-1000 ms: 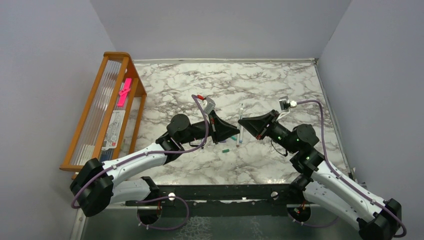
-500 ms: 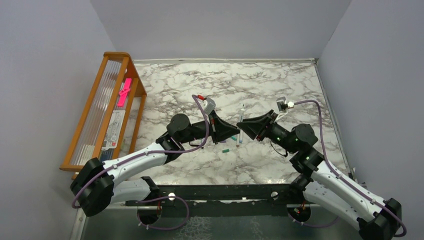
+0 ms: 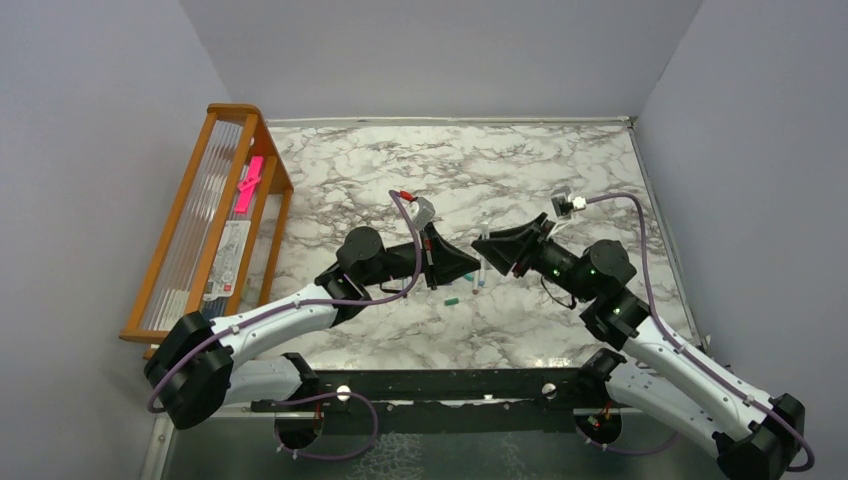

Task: Insert the pens into the pen caps

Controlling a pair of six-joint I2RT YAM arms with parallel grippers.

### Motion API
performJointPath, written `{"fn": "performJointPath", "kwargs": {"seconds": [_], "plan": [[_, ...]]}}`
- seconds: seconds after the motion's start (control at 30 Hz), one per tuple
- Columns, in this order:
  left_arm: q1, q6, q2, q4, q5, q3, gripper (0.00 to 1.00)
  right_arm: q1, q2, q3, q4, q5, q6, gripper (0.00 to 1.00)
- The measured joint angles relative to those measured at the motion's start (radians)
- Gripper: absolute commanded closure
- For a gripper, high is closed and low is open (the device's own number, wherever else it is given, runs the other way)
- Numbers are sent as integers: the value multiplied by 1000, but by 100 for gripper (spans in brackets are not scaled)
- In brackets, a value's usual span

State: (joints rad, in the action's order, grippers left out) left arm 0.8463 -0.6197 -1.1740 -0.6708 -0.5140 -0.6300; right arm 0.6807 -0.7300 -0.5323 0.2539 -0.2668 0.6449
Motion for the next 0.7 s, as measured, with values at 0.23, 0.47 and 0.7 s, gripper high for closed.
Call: {"fn": "performJointPath", "kwargs": {"seconds": [0.23,0.47,0.7], "plan": [[0,-3,-6,-2,-3,0,100,0,7,-68,-19,29,-40,82],[0,-3,-14,-5,9,2,82,0,-23,-66,-33,51,-56,75],[0,15,-109,0,131,18,32,0,-77,6,-215,208,-24,44]]}}
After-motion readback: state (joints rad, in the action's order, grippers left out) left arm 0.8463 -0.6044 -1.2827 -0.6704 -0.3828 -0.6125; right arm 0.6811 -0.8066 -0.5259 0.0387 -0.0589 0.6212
